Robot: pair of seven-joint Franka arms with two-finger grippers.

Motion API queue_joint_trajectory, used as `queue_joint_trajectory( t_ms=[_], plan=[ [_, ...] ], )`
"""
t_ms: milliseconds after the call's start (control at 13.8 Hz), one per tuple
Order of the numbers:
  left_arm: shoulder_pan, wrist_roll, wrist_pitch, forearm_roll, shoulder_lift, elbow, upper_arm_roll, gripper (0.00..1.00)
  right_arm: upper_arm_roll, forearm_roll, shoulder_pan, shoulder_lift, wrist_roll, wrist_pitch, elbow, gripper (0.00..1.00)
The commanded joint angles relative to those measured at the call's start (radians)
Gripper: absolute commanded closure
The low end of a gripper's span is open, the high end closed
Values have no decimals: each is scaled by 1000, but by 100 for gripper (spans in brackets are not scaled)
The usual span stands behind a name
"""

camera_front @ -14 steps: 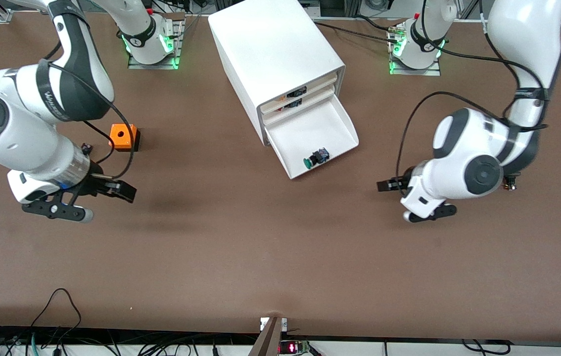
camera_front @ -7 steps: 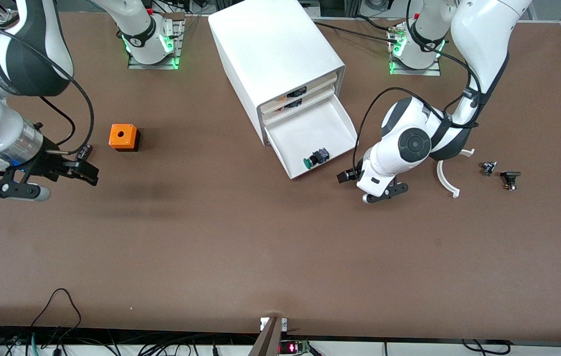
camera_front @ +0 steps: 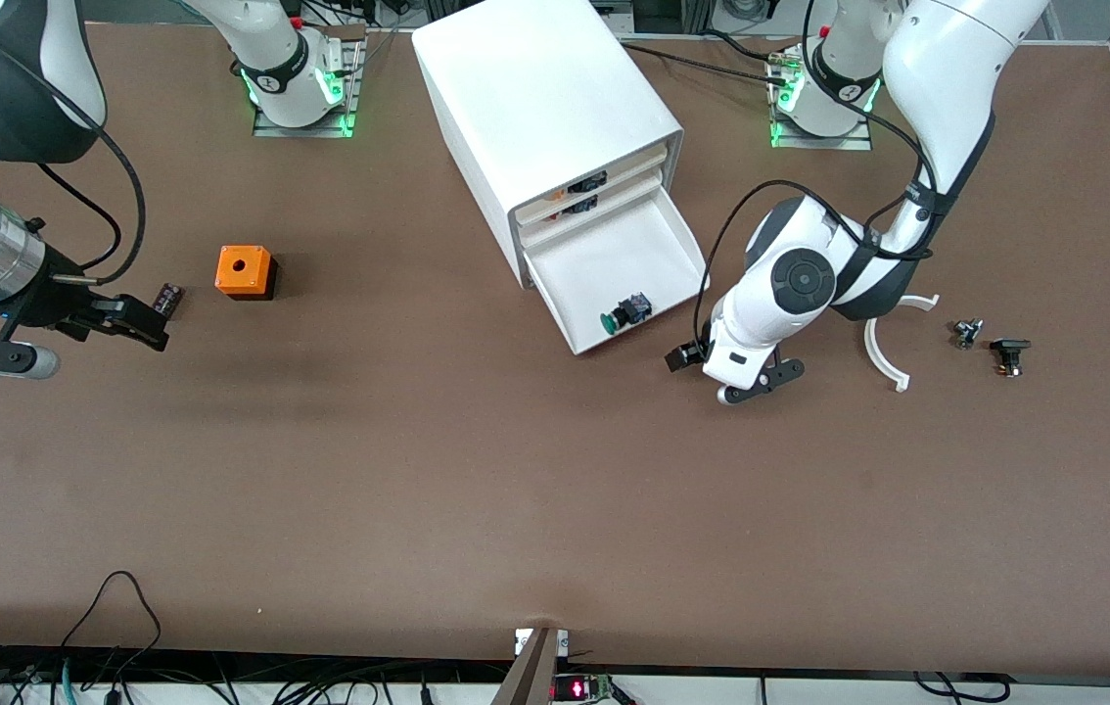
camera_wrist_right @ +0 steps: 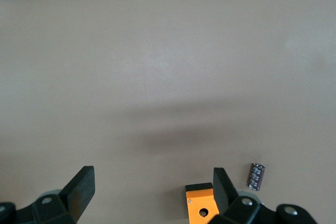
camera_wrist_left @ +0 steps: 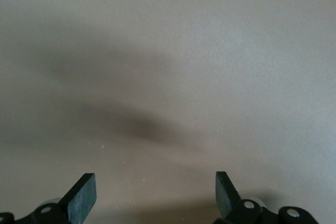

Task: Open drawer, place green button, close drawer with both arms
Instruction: 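Push the drawer front closed with the left gripper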

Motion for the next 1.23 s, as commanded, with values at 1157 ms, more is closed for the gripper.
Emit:
queue_joint_trajectory(
  t_ms=[1157],
  plan=[
    [-127, -172, -3, 30, 25, -48, -43, 0, 168, 10, -153, -82, 7, -119, 12, 0]
  ],
)
